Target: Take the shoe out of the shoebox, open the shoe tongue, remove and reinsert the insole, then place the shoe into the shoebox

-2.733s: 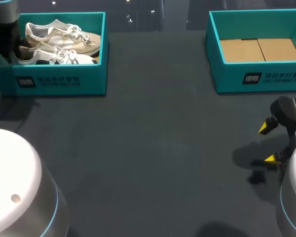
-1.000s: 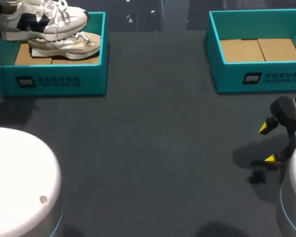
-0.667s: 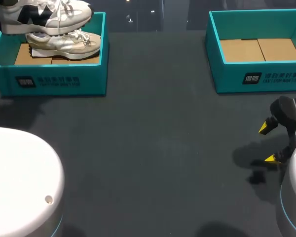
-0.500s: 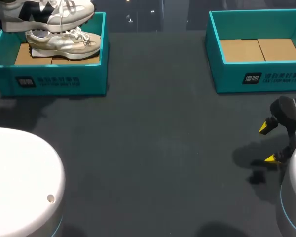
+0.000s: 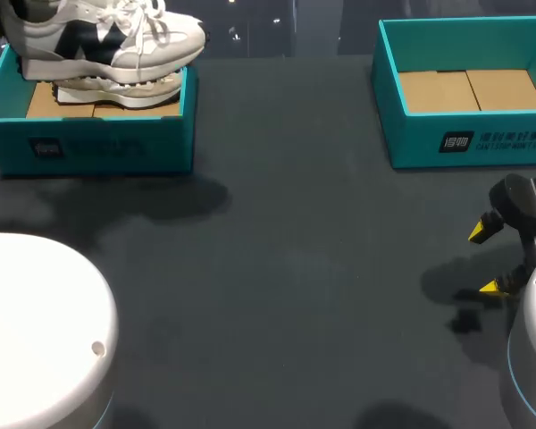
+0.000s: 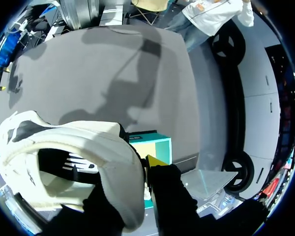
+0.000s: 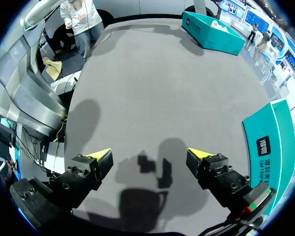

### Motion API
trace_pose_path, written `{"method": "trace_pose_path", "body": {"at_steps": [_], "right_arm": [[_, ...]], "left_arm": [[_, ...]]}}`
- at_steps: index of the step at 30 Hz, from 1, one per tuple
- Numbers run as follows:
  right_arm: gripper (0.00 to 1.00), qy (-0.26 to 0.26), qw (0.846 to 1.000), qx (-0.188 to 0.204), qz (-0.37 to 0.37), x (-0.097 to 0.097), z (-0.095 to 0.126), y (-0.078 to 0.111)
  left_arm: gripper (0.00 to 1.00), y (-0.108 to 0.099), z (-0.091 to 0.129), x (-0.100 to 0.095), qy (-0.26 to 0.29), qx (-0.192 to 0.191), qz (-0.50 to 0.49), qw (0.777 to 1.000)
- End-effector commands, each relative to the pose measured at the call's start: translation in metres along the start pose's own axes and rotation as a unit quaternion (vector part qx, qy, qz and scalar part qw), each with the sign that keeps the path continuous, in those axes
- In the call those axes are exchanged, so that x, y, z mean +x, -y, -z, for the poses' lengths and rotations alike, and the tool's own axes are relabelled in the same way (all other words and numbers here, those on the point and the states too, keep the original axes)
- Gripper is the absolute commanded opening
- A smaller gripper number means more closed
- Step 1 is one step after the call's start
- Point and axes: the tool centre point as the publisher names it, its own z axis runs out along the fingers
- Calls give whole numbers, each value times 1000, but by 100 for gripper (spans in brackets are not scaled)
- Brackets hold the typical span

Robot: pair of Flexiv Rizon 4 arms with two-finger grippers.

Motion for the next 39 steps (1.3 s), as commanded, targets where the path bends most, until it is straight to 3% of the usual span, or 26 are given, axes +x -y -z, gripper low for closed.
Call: {"method": "trace_pose_path", "body": {"at_steps": [1,8,16,24,39], "right_arm": [[100,2,1000,2,-1,2,0,-1],[100,2,1000,2,-1,2,0,-1],[100,2,1000,2,-1,2,0,-1],[100,2,1000,2,-1,2,0,-1],[100,2,1000,2,-1,2,0,-1]], "left_arm": [[0,49,7,-25,-8,-37,-1,999],[0,97,1,-77,-17,-39,-17,999],[0,137,-13,-138,-32,-36,-36,998],[0,162,-32,-187,-33,-37,-24,998],[0,163,-37,-189,-36,-33,-24,999]]}}
